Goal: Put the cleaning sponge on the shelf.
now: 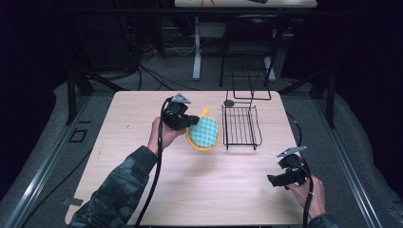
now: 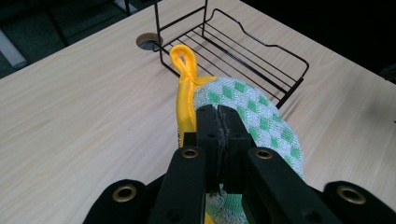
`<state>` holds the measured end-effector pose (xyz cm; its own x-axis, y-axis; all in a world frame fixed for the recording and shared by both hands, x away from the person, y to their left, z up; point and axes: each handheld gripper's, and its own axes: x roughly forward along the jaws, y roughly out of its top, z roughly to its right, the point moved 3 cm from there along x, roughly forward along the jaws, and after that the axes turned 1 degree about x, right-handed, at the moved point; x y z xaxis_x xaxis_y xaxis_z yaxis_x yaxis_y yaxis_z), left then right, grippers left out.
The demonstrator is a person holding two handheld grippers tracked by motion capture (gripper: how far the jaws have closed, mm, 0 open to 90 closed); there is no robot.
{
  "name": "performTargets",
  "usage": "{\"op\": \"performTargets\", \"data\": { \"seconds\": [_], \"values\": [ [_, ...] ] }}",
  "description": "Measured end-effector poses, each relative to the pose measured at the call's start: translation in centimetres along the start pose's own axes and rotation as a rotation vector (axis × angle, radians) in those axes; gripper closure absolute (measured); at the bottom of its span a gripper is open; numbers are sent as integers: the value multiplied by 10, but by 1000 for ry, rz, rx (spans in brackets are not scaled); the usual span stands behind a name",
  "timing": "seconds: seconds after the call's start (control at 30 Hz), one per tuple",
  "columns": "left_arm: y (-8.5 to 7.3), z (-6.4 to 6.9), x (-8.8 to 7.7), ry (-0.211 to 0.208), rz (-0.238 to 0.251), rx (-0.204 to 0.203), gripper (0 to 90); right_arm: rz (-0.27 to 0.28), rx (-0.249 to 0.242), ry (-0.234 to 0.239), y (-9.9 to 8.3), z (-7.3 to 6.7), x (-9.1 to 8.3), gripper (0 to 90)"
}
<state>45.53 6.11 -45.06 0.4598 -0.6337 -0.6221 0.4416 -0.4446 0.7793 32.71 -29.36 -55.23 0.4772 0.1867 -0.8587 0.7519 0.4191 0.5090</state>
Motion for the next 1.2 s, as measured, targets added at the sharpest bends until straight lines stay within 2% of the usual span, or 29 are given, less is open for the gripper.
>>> {"op": "performTargets", "data": {
  "seconds": [0.5,0.67,0.87,1.0,1.2],
  "values": [
    [17,-3,4,1,36,-4,888,0,-2,-3,0,1,0,100],
    [23,-3,7,-12,53,-9,888,1,-6,-4,-1,2,0,95],
    [28,-1,17,-25,65,-21,888,1,-4,2,0,1,0,94],
    [31,-1,21,-12,79,-15,888,-3,-3,2,0,1,-1,94],
    [33,0,29,-19,84,-25,888,3,-3,3,0,1,0,93]
  ]
}}
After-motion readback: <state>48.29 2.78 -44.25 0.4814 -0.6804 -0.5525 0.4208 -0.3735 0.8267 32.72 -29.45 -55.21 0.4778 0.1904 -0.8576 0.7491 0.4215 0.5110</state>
